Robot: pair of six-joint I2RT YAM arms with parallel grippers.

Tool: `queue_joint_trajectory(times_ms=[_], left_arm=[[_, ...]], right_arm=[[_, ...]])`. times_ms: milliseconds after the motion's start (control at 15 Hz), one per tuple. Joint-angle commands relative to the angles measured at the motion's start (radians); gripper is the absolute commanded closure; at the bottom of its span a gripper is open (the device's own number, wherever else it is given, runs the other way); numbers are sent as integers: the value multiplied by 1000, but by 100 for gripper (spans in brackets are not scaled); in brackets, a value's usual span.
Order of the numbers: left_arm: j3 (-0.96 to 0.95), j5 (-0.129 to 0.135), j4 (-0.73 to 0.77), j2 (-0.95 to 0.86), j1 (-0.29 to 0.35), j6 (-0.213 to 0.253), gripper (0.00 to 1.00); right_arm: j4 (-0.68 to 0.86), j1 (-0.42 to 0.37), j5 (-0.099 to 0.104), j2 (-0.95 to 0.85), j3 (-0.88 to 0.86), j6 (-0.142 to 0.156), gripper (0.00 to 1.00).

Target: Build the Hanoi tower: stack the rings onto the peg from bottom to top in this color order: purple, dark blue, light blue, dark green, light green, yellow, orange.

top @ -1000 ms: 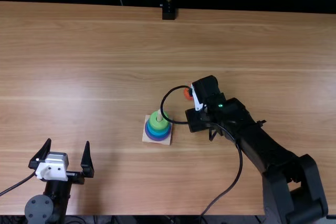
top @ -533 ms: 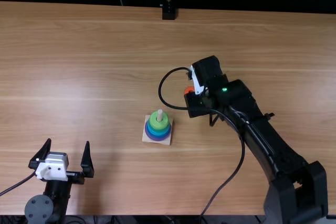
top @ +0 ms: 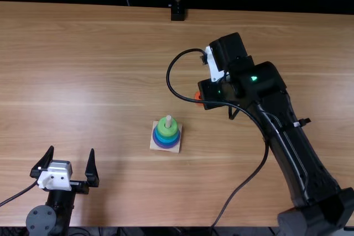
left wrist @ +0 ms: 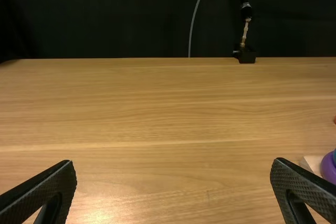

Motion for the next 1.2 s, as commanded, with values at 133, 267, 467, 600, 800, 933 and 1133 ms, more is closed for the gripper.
queue_joint_trajectory(times_ms=[133,267,467,600,800,933,1133], left_arm=[[-37,-8,-6,-11,7,13,0],[-37,-8,-6,-11,7,13,0],[-37,-8,-6,-11,7,13,0],[-37,-8,-6,-11,7,13,0],[-37,-8,-6,-11,7,13,0],[-37,-8,-6,-11,7,13,0],[-37,-8,-6,-11,7,13,0]], right_arm=[[-87,109,0,-29,131,-17,100],[-100,158,0,-29,139,-30,100],[-99,216,0,-29,140,-28,100],[-97,241,0,-29,140,-28,100],[-97,253,-2,-29,137,-27,100],[-99,265,-4,-29,134,-27,100],[-97,272,-8,-29,131,-27,100]])
